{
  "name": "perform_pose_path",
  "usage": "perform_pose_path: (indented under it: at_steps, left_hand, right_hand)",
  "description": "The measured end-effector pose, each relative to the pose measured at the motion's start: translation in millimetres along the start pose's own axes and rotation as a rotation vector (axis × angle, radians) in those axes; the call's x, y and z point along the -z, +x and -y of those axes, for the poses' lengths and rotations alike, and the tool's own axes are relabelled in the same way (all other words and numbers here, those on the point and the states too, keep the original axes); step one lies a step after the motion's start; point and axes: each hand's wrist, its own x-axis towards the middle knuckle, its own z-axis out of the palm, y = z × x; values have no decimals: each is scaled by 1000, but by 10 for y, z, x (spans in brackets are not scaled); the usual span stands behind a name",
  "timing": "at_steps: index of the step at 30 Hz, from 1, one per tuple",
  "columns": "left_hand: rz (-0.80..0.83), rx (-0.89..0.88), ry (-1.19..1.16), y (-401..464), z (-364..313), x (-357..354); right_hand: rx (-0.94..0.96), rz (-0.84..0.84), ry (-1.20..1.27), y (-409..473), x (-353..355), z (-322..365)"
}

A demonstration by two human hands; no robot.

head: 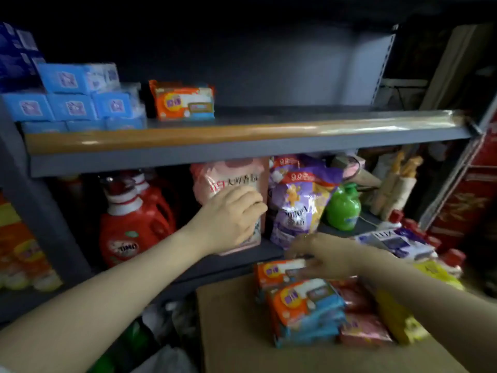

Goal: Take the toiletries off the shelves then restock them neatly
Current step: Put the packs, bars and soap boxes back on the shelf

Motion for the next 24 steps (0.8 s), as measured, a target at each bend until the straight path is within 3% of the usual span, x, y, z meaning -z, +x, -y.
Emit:
perform_pose_path:
  at_steps: [4, 9, 11, 15, 20, 24]
  left_hand:
    - [322, 39, -180, -176, -364, -407]
    - [785, 415, -449, -320, -622, -793]
    - [875, 584, -585, -369, -674, -939]
    - [860, 779, -676, -358, -690, -1089]
    - [1019, 889, -743, -240, -670, -1064]
    - [972, 867, -711, -233, -727, -995]
  right_hand:
    - [-111, 244, -7, -208, -342, -50]
    - [-175, 249, -82, -320, -453, -44]
    - [-178, 183, -132, -336, -476, -23]
    - [-196, -29, -134, -432, -401, -36]
    - [-287, -435, 203, -531, -99, -127]
    - [-283, -574, 231, -475, 107, -194]
